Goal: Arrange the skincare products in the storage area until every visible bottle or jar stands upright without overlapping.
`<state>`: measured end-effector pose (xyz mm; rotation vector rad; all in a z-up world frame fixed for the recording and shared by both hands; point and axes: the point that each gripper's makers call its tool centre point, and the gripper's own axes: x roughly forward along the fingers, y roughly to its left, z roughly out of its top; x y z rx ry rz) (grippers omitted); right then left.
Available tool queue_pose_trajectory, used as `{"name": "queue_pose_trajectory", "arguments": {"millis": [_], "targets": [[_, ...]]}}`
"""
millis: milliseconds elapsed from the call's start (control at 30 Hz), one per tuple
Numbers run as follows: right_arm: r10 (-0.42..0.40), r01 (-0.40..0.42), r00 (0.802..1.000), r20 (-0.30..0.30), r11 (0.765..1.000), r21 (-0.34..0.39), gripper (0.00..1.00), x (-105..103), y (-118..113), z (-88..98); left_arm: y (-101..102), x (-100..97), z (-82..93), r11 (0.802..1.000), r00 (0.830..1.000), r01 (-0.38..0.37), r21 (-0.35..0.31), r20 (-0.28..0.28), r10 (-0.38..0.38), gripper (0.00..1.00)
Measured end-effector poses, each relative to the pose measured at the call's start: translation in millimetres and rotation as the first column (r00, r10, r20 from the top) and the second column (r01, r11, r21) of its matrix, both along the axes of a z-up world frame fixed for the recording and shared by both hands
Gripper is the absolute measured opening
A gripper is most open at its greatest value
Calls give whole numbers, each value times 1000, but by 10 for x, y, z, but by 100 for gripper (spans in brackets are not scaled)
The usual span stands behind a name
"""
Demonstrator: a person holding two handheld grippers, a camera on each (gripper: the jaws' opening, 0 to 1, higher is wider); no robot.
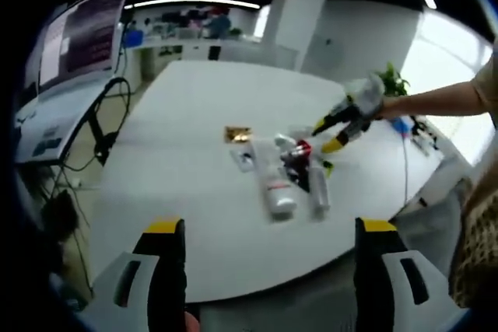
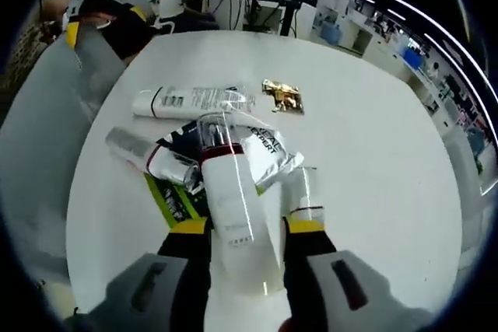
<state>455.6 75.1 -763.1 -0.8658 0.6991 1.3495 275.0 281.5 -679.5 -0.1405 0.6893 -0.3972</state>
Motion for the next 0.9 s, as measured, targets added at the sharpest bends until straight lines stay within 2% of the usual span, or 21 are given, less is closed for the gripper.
{"name": "queue_pose_trajectory", "arguments": {"millis": [67,200,233,333,533,633,900], "targets": [[64,-64,998,-1,997,-38,34,-36,10,-51,2,-2,-3,1000,1000,-2,1,-2,2,87],[139,-138,990,4,986,-94,30,-60,22,-145,8,3,8,1000,1000,-15,-2,-2,15,87],[167,-163,986,21,979,-122,30,-34,20,-170,8,3,8,1000,1000,-16,-2,-2,16,87],[228,-224,974,5,962,-158,30,-75,33,-196,8,3,11,1000,1000,-19,0,-2,19,87],[211,-220,975,-68,953,-209,31,-76,29,-226,14,5,15,1000,1000,-24,2,-1,24,87],[230,-240,971,-73,947,-213,31,-98,36,-227,19,7,17,1000,1000,-25,5,1,25,86],[172,-180,984,-56,960,-213,28,-73,10,-220,32,14,23,1000,1000,-28,11,8,27,86]]}}
